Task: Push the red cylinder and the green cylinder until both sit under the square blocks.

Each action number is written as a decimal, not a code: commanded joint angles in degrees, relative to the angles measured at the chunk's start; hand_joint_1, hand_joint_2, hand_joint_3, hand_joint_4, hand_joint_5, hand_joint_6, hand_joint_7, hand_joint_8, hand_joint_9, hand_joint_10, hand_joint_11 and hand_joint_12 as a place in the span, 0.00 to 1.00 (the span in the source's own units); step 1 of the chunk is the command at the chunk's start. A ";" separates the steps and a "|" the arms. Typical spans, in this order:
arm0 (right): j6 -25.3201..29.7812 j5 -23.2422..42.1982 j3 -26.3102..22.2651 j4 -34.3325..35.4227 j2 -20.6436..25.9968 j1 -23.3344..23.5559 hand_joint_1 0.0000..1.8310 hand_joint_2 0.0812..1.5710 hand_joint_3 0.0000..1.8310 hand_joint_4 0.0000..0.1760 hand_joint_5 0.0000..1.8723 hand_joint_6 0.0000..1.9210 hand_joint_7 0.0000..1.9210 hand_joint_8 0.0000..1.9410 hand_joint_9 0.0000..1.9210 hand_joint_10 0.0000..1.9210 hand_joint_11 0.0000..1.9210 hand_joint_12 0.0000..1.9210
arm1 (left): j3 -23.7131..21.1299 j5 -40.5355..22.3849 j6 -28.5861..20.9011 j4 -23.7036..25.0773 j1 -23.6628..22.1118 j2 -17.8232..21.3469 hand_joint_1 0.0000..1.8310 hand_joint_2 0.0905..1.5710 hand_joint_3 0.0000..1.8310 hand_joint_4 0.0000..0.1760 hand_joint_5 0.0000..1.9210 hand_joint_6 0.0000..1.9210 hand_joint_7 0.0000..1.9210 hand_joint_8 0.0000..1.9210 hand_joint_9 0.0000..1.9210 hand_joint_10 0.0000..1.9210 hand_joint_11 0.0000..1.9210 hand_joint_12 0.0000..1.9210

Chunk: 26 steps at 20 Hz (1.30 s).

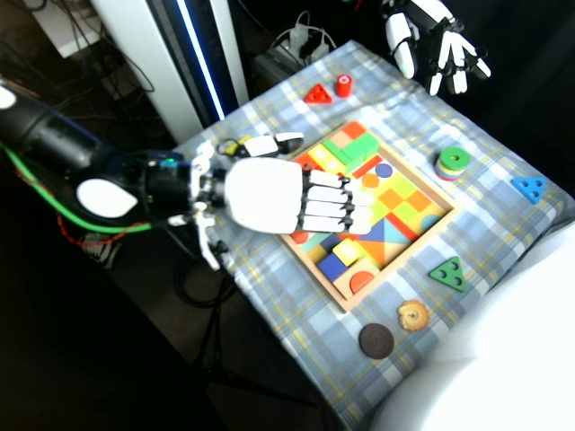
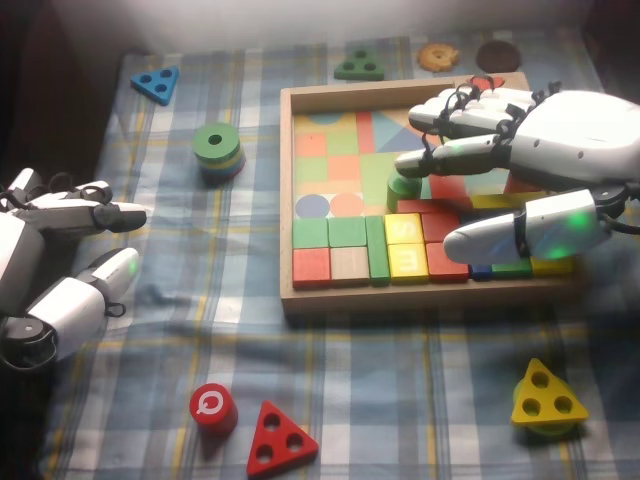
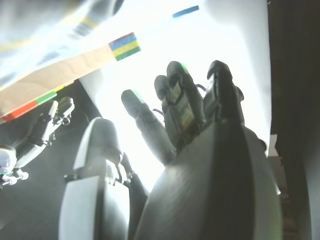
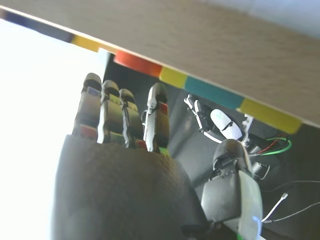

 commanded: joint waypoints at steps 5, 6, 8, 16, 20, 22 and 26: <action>1.50 4.39 1.00 -0.57 -1.37 1.26 0.00 0.63 0.00 0.45 0.21 0.01 0.00 0.00 0.00 0.00 0.00 0.00 | 0.32 -6.34 -0.63 2.43 -0.41 -0.17 0.50 0.81 0.00 0.00 0.48 0.00 0.29 0.00 0.24 0.00 0.00 0.00; 1.54 3.77 0.95 -1.23 -1.34 1.26 0.00 0.62 0.00 0.46 0.21 0.01 0.00 0.00 0.00 0.00 0.00 0.00 | 0.34 -6.35 -0.65 2.46 -0.41 -0.17 0.50 0.81 0.00 0.00 0.48 0.00 0.29 0.00 0.24 0.00 0.00 0.00; 2.12 2.76 0.85 -2.44 -1.24 1.26 0.00 0.62 0.00 0.36 0.21 0.01 0.00 0.00 0.00 0.00 0.00 0.00 | 0.31 -6.37 -0.65 2.43 -0.40 -0.16 0.48 0.81 0.00 0.00 0.48 0.00 0.29 0.00 0.24 0.00 0.00 0.00; 2.57 -0.25 -2.35 -3.81 3.20 1.19 0.00 0.60 0.00 0.65 0.20 0.00 0.00 0.00 0.00 0.00 0.00 0.00 | 0.22 -6.47 -0.67 2.14 -0.38 -0.22 0.48 0.82 0.00 0.00 0.48 0.00 0.29 0.00 0.24 0.00 0.00 0.00; 2.56 -1.28 -3.25 -3.70 5.42 0.54 0.00 0.61 0.00 0.61 0.18 0.00 0.00 0.00 0.00 0.00 0.00 0.00 | 0.13 -6.48 -0.67 2.10 -0.26 -0.11 0.46 0.83 0.00 0.00 0.47 0.00 0.28 0.00 0.23 0.00 0.00 0.00; 2.55 -1.58 -3.81 -3.35 6.49 0.03 0.00 0.60 0.00 0.54 0.19 0.00 0.00 0.00 0.00 0.00 0.00 0.00 | 0.13 -6.45 -0.67 2.09 -0.25 -0.07 0.46 0.83 0.00 0.00 0.47 0.00 0.28 0.00 0.22 0.00 0.00 0.00; 0.91 -1.60 -5.38 -0.36 8.93 -1.51 0.00 0.58 0.00 0.63 0.19 0.00 0.00 0.00 0.00 0.00 0.00 0.00 | 0.11 -6.40 -0.67 2.09 -0.24 -0.05 0.47 0.82 0.00 0.00 0.47 0.00 0.28 0.00 0.23 0.00 0.00 0.00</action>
